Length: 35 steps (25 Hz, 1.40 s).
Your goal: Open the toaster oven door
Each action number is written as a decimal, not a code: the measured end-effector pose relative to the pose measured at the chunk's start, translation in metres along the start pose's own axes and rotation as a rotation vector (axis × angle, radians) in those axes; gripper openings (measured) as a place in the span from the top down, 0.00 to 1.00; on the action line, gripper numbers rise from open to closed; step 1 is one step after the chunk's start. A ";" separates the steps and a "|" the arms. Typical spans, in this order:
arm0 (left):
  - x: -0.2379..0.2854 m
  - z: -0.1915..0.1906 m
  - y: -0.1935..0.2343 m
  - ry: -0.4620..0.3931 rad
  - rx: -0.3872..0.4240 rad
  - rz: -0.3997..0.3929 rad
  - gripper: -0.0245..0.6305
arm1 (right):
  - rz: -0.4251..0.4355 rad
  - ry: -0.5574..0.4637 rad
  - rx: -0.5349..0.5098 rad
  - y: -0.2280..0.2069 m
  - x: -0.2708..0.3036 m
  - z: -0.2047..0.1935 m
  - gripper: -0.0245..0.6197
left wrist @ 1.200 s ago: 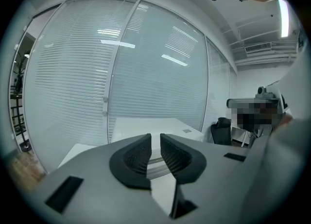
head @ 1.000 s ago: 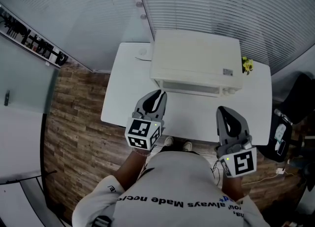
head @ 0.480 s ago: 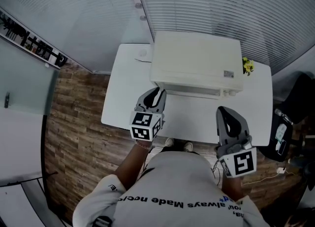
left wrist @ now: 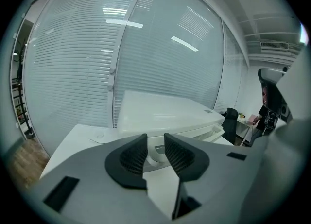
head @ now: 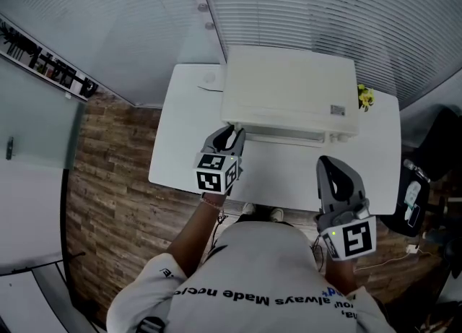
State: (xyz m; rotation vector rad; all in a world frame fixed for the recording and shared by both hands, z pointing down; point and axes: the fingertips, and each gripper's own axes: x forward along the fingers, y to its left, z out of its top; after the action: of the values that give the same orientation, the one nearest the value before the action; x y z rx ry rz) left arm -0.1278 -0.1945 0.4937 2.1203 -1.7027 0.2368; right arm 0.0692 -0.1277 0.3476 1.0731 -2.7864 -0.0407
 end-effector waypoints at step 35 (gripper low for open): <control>0.002 -0.030 0.004 0.083 -0.070 -0.014 0.80 | 0.017 0.007 -0.003 0.012 -0.004 0.000 0.95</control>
State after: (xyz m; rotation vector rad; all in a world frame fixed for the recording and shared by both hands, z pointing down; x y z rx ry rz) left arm -0.1278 -0.1847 0.5228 2.0431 -1.6245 0.2536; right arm 0.0641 -0.1164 0.3485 1.0473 -2.7884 -0.0387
